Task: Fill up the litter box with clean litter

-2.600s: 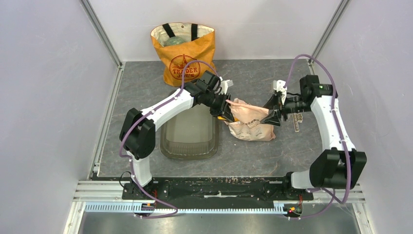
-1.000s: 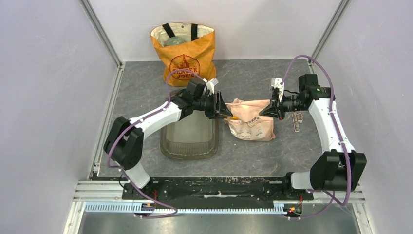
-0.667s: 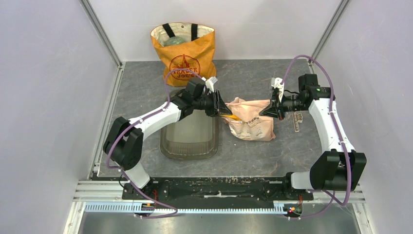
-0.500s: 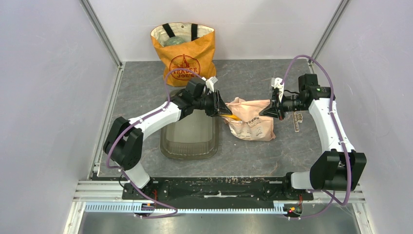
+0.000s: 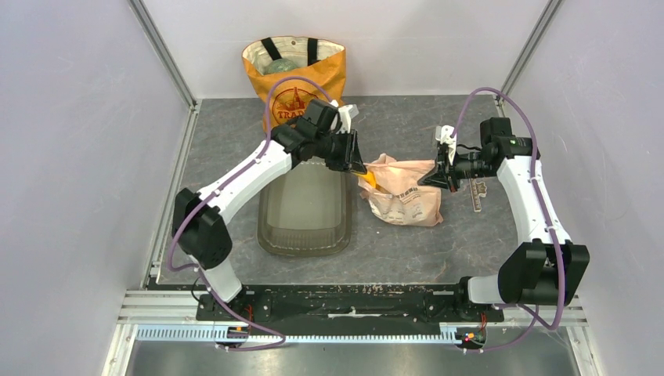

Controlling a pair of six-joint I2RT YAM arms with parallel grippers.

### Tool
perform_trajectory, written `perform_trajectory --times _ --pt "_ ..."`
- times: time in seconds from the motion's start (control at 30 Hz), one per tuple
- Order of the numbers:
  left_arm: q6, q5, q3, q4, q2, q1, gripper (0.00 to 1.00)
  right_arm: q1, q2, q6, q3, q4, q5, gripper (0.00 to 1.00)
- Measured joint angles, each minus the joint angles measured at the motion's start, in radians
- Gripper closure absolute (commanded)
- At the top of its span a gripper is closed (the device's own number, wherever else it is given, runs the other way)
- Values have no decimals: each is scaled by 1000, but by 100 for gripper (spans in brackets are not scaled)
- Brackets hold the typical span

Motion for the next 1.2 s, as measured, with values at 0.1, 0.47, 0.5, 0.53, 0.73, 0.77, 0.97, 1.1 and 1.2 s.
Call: perform_trajectory --times 0.1,0.47,0.5,0.53,0.73,0.77,0.97,1.1,1.2 --pt "42 -29 72 -55 55 -30 98 0 8 -8 11 -4 5 100" --pt "80 -49 233 -89 252 -125 98 2 54 -8 60 14 34 100" --pt "80 -27 232 -83 256 -119 98 2 56 -8 61 18 37 100" --pt "79 1 221 -66 259 -113 98 2 60 -6 61 23 39 100" --pt "-50 220 -10 241 236 -47 98 2 71 2 63 29 60 100" --pt "-80 248 -49 293 228 -34 98 2 71 3 63 29 60 100" --pt "-223 335 -192 482 193 6 98 8 71 22 63 24 59 100" --pt "-299 374 -275 544 140 32 98 8 68 44 70 23 55 100" --pt "-330 406 -320 552 76 53 98 8 68 69 82 27 51 100"
